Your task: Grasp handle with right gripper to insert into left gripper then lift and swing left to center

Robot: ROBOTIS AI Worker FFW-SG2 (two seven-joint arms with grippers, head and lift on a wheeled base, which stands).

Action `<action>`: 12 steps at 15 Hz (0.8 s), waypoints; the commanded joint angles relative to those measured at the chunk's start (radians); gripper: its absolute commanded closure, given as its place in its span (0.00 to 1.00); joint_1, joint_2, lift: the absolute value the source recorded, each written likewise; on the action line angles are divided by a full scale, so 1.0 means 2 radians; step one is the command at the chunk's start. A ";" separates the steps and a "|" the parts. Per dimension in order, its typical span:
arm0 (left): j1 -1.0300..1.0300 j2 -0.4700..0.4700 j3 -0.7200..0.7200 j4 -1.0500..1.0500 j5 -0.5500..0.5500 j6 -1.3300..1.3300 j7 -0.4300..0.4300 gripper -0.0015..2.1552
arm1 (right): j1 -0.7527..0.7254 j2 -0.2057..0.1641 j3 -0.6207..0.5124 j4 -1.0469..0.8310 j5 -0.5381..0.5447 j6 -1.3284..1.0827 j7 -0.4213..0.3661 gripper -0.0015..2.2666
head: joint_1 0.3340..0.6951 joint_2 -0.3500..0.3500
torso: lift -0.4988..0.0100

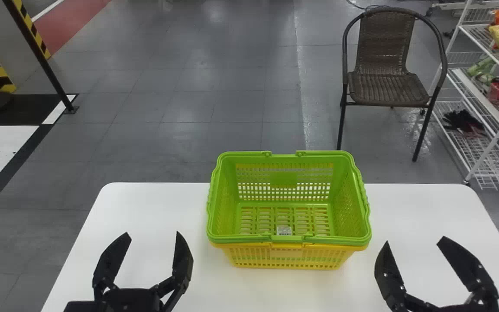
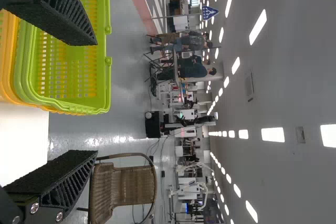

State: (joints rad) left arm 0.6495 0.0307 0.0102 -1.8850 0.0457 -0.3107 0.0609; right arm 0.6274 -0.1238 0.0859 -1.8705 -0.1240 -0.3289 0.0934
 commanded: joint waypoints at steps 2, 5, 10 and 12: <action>0.000 0.000 -0.001 0.004 -0.001 -0.017 0.003 0.04 | 0.000 0.001 0.001 0.000 0.001 0.000 0.000 0.03 | 1.00 0.65 | 0.98; 0.000 0.000 -0.002 0.005 -0.002 -0.017 0.003 0.04 | -0.001 0.001 0.001 0.001 0.003 0.002 0.001 0.03 | 1.00 0.65 | 0.98; -0.003 0.000 -0.004 0.006 -0.004 -0.017 0.002 0.05 | -0.001 0.001 0.001 0.002 0.005 0.002 0.000 0.03 | 1.00 0.65 | 0.98; -0.003 0.001 -0.004 0.006 -0.015 -0.008 -0.008 0.06 | -0.001 0.001 0.002 0.002 0.006 0.000 0.000 0.03 | 1.00 0.64 | 0.98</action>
State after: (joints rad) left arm 0.6435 0.0313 0.0016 -1.8728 0.0269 -0.3333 0.0481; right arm 0.6258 -0.1217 0.0883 -1.8669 -0.1129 -0.3259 0.0935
